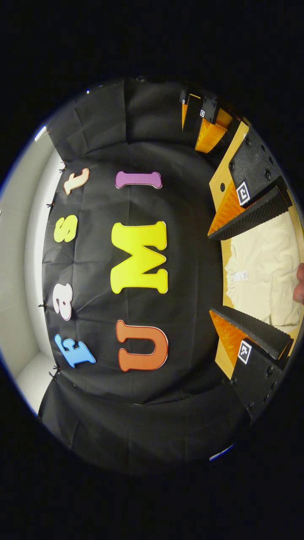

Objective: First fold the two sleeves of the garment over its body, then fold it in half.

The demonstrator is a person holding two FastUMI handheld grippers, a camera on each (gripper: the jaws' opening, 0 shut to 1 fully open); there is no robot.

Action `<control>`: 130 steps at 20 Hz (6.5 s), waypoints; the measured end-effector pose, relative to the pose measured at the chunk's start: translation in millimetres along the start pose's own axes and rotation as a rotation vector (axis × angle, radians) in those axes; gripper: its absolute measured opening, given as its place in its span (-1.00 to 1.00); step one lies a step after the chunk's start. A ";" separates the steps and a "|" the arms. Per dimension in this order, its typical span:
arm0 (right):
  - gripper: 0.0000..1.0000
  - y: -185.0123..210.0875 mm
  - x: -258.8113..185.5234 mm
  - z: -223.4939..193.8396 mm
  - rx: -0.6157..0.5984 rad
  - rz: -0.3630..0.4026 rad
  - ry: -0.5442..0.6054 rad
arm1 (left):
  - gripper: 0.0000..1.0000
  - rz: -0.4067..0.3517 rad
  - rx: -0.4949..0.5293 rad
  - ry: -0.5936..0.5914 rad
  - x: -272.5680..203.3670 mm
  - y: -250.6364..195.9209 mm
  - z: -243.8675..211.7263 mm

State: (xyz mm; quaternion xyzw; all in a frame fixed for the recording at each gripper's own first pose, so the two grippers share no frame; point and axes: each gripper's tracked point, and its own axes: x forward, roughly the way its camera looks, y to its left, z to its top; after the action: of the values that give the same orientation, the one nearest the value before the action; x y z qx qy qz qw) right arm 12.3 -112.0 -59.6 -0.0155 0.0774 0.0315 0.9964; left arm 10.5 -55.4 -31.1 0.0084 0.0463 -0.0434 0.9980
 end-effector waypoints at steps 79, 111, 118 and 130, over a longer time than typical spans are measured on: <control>-0.99 177.6 213.0 -95.2 -0.282 0.585 0.611 | 0.99 0.423 -0.089 0.231 -85.5 181.0 -101.6; 0.21 449.4 275.0 -187.4 -0.100 0.711 0.628 | 1.00 0.574 -0.104 0.317 -151.1 291.6 -144.7; 0.26 423.9 191.0 -115.5 -0.013 0.818 0.578 | 1.00 0.532 -0.016 0.360 -177.3 292.7 -180.8; 0.25 343.6 56.9 -121.5 -0.115 0.892 0.643 | 1.00 0.427 0.021 0.581 -214.6 322.6 -312.0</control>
State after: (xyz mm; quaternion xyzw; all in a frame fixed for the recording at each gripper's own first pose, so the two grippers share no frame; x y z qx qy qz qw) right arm 27.4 229.9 -197.3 -0.0443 0.3751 0.4486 0.8100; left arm -202.8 290.8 -317.7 0.0401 0.3250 0.1696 0.9295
